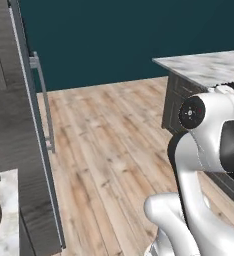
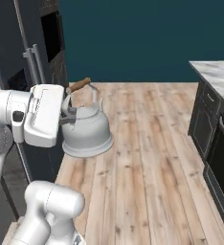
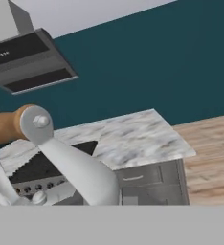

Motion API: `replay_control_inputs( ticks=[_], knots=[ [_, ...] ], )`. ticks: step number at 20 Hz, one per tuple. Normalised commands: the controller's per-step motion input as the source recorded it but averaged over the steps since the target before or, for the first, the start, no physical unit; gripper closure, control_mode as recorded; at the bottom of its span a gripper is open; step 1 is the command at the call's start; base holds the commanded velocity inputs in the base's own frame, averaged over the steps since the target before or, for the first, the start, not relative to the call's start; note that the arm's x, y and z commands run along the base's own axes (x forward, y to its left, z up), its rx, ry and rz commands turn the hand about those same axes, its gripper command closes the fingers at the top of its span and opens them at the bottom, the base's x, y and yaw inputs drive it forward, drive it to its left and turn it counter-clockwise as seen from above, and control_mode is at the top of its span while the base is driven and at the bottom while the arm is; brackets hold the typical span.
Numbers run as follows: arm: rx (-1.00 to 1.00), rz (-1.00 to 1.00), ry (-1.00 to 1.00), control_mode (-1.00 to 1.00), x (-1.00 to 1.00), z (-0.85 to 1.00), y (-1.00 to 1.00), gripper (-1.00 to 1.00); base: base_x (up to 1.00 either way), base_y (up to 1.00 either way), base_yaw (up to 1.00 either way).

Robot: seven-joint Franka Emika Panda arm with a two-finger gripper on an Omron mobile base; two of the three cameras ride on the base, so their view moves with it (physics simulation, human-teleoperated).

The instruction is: Pick the kettle from the cabinet and place it on a stove burner. Then pick the pot from the counter and place it on another stove burner. Finally, turn both burners on.

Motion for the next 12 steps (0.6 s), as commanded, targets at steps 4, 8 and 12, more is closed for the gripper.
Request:
replay_control_inputs(
  ticks=[4,8,12],
  knots=[
    [0.00,0.00,0.00,1.00,0.00,0.00,0.00,1.00,0.29,0.00,-0.34],
    [0.00,0.00,0.00,1.00,0.00,0.00,0.00,1.00,0.50,0.00,-0.30],
    [0.00,0.00,0.00,1.00,0.00,0.00,0.00,1.00,0.61,0.00,-0.30]
  ],
)
